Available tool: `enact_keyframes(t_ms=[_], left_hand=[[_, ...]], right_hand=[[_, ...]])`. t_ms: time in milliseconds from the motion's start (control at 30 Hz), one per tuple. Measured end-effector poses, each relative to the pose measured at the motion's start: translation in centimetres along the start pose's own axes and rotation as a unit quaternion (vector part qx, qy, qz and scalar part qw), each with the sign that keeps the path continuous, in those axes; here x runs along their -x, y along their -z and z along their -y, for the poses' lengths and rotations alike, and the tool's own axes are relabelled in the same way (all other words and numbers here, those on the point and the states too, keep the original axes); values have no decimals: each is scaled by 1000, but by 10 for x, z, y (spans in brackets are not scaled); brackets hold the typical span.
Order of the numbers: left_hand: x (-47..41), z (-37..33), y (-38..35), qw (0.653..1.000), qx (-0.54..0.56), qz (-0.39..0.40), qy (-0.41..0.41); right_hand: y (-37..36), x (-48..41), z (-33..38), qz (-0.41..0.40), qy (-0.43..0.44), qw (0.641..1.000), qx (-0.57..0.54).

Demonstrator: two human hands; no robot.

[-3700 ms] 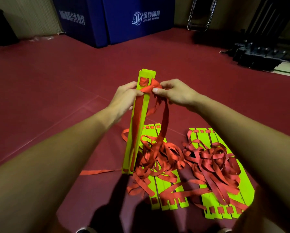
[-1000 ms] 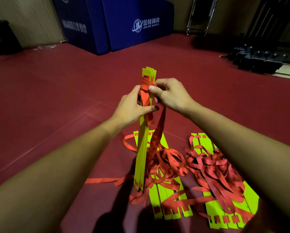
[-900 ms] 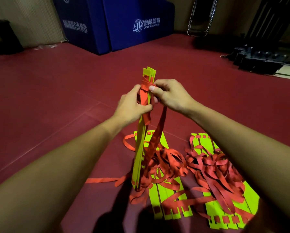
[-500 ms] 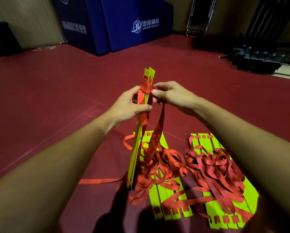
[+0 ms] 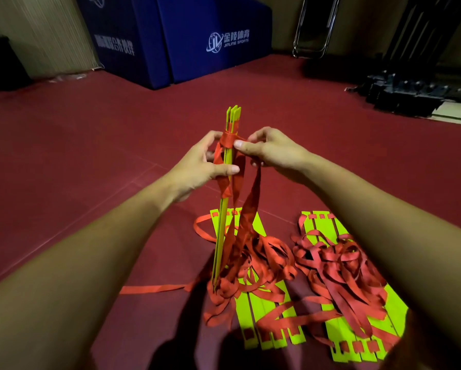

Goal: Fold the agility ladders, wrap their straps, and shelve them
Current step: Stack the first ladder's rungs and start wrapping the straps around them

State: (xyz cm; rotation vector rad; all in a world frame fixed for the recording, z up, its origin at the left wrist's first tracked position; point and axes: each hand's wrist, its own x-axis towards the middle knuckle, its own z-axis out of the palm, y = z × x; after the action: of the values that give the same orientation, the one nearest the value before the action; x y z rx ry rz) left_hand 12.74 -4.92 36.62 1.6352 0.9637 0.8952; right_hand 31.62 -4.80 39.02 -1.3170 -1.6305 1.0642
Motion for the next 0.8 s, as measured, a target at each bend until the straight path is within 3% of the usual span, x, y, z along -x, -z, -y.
enact_keyframes(t_ms=[167,533,800], left_hand=[[0,1,1,1000,1,18,3],[-2,6,1,999,-33,-10,-29],[-8,16,-1,981,-117,-143,-54]], right_hand=[[2,2,-6,42,-5,999,-9],[-6,6,4,-9,11,999,-50],[-15,3,6,-47,4,997,-53]])
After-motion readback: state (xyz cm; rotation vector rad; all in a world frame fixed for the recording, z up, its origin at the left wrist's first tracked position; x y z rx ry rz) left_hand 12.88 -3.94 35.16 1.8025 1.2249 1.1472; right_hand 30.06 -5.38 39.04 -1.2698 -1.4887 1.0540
